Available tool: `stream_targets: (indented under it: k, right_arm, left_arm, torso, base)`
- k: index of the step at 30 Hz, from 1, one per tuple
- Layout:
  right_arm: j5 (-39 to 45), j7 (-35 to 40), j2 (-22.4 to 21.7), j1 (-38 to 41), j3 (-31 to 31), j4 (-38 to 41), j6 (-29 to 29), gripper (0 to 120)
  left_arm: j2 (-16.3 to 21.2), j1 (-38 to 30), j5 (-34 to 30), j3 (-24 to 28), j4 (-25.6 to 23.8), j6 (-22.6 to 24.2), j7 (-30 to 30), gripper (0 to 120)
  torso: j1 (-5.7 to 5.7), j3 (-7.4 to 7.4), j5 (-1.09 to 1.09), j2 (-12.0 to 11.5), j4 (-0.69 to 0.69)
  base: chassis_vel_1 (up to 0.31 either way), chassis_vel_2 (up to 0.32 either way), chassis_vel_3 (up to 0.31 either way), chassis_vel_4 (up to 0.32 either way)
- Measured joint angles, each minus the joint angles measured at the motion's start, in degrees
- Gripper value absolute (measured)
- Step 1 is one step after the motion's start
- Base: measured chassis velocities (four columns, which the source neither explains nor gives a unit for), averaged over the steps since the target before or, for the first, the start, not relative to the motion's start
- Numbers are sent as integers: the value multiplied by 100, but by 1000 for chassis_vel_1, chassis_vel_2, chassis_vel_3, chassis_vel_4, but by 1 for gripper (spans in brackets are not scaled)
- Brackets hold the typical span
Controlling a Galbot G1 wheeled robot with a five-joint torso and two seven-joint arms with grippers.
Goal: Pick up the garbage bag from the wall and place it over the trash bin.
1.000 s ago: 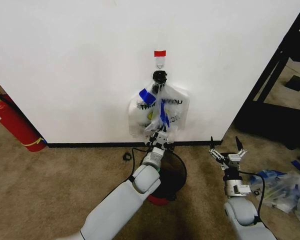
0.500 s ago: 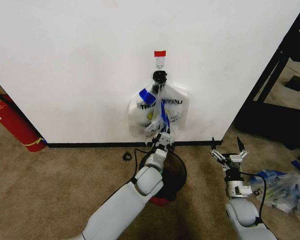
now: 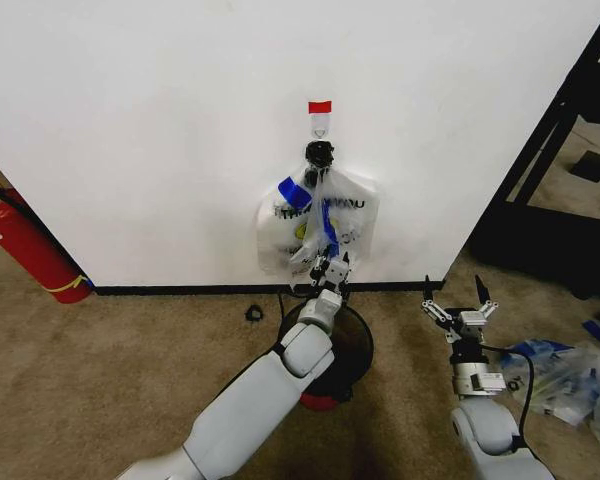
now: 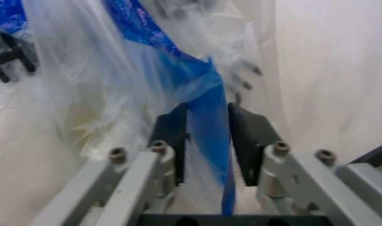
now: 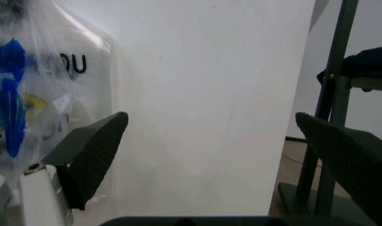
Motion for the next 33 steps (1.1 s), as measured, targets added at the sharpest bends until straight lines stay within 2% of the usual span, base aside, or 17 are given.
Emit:
stream_targets:
  k: [3,6,7,13,17,21,24,30,33]
  right_arm:
    - [8,1,-7,27,-1,-37,2,99]
    - [9,1,-7,37,-6,-49,3,99]
    - [13,2,-6,65,-27,-70,2,99]
    - [166,-73,-59,253,-173,-173,-8,99]
    - [1431,-1147,-364,686,-607,-264,-83,99]
    - [2034,-1699,-577,1021,-945,-323,-262,99]
    - [2524,-2113,-928,1624,-1597,-486,-651,97]
    - [2591,-2312,-1247,2542,-2356,-920,-899,97]
    - [2523,-2442,-1336,3072,-2761,-1283,-910,93]
  left_arm:
    - [23,11,1,-65,0,-4,-29,11]
    - [31,21,-3,-92,-1,-16,-37,7]
    - [62,57,-26,-156,-61,-37,-43,0]
    - [294,262,-469,-309,-516,-176,-32,0]
    - [633,663,-955,-534,-1135,-461,253,0]
    - [813,851,-978,-659,-1317,-807,572,0]
    - [985,1045,-971,-812,-1446,-1124,814,0]
    - [1107,1175,-880,-1028,-1493,-1200,866,0]
    - [1134,1208,-870,-1112,-1535,-1200,867,0]
  torso:
    - [0,0,0,0,0]
    - [0,0,0,0,0]
    - [0,0,0,0,0]
    - [0,0,0,0,-1]
    - [-1,0,0,0,1]
    - [0,0,-1,0,3]
    - [0,0,-1,0,1]
    - [0,0,0,0,2]
    - [0,0,0,0,-1]
  base:
    - [0,0,0,0]
    - [0,0,0,0]
    - [0,0,0,0]
    - [0,0,0,0]
    - [0,0,0,0]
    - [0,0,0,0]
    - [0,0,0,0]
    - [0,0,0,0]
    - [0,0,0,0]
